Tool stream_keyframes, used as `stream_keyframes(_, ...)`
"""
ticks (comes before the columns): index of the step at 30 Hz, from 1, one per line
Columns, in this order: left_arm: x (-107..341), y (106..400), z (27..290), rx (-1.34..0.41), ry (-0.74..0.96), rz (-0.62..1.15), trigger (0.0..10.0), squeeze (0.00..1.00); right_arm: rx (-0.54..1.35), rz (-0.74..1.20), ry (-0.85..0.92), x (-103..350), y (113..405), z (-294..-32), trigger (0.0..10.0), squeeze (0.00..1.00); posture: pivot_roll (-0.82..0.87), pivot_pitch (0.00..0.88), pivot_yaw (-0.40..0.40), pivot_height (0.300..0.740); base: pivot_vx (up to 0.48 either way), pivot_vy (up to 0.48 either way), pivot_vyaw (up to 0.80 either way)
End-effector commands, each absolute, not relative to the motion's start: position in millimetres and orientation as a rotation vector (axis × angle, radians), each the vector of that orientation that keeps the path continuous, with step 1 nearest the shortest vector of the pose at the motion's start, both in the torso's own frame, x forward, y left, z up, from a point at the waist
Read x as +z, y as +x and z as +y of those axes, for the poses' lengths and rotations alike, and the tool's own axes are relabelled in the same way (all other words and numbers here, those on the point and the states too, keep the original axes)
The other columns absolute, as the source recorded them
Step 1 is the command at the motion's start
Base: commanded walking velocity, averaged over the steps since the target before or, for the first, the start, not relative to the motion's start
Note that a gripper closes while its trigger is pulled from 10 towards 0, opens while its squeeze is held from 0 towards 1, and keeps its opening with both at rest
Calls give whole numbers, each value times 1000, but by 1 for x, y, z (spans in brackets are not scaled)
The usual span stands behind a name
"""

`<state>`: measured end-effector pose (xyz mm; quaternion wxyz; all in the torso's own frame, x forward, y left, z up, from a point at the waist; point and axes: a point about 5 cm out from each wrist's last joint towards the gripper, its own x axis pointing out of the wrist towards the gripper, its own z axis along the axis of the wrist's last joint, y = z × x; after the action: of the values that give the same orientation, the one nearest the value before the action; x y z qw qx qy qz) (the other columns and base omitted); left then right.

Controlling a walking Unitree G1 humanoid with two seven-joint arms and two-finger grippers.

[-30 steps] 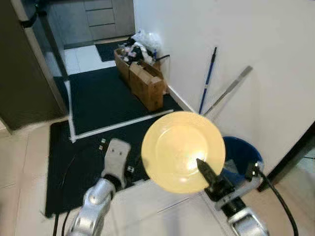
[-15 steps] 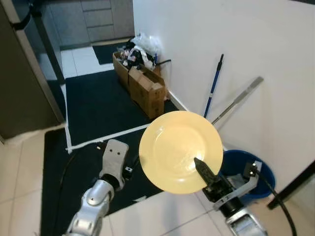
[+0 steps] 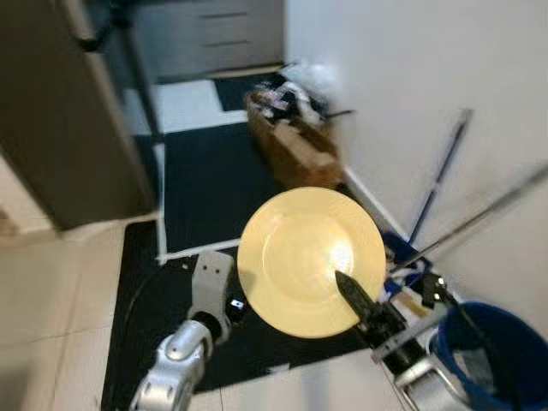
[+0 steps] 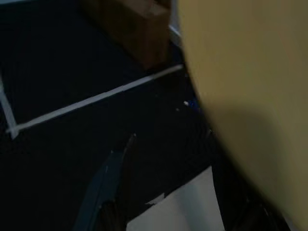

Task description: Setting the table

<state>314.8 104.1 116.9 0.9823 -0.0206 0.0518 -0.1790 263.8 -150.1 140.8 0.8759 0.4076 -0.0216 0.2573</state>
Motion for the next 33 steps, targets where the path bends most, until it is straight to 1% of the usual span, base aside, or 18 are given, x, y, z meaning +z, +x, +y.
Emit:
stream_keyframes(1,112,312,109,-349,-65,140,10000,0,584,-45,864,143,261,-143,10000,0,-37,92,83,740,0,0,756)
stream_keyframes(8,113,310,105,-347,-89,189,10000,0,673,-54,877,150,255,-135,10000,0,-36,92,84,740,0,0,747)
stream_keyframes(17,114,310,104,-339,-28,200,10000,0,770,-60,897,156,247,-128,10000,0,-36,93,88,740,0,0,735)
stream_keyframes(33,113,312,107,-313,-1,210,10000,0,801,-67,910,159,246,-126,10000,0,-33,88,93,740,0,0,732)
